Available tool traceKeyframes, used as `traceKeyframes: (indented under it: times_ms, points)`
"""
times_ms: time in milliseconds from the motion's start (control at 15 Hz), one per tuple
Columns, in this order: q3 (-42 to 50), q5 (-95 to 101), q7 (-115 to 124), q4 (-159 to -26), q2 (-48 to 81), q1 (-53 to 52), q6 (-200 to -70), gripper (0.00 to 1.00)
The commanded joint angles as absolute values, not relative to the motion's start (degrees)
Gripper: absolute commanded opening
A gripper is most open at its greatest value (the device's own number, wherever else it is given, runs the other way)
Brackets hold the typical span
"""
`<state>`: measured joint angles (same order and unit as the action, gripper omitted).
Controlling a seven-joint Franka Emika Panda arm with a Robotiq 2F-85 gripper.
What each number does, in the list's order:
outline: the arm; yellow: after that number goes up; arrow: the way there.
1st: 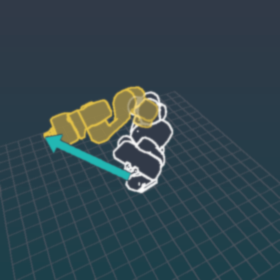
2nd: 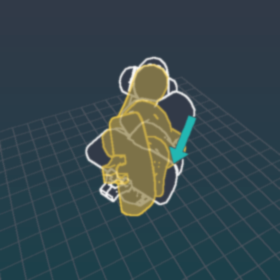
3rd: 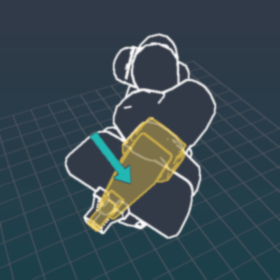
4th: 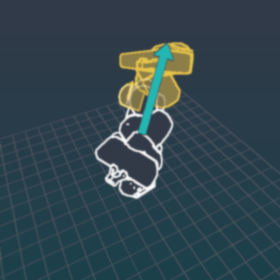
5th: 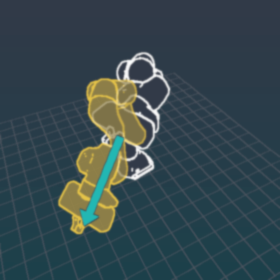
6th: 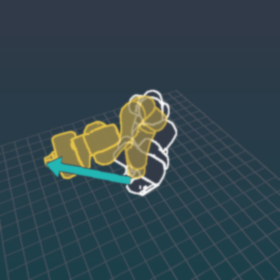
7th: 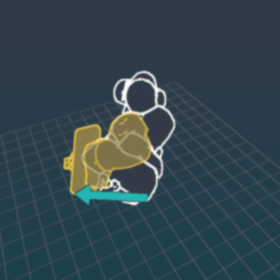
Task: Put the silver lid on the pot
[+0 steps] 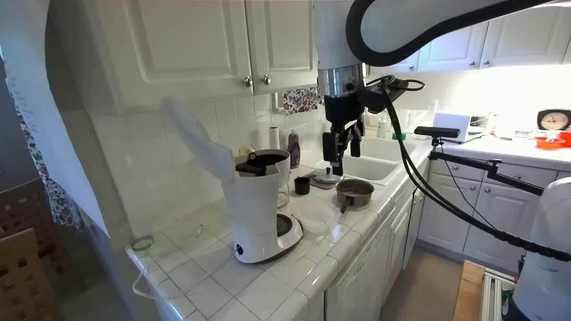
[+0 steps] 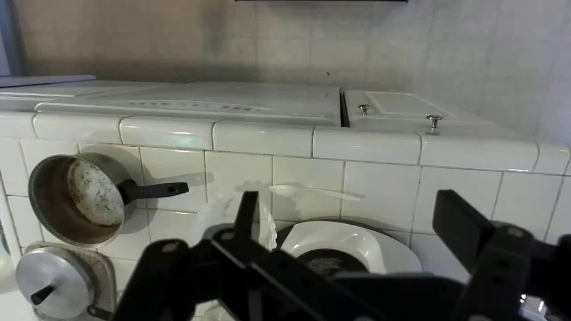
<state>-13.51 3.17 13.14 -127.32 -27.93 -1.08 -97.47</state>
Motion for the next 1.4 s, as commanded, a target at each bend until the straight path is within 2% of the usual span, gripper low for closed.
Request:
traceKeyframes:
  times_ms: [0, 400, 933, 1333]
  points:
    - [-12.3, 3.7, 13.7, -127.2, -27.7, -2.6, -97.3, 1.0]
    - [-9.2, 3.5, 16.4, -128.1, -29.7, -0.3, -100.3, 1.0]
    - [-2.1, 2.7, 12.7, -132.0, -30.8, 1.5, -112.9, 1.0]
    - [2.3, 2.4, 9.4, -135.6, -30.9, 3.7, -117.6, 1.0]
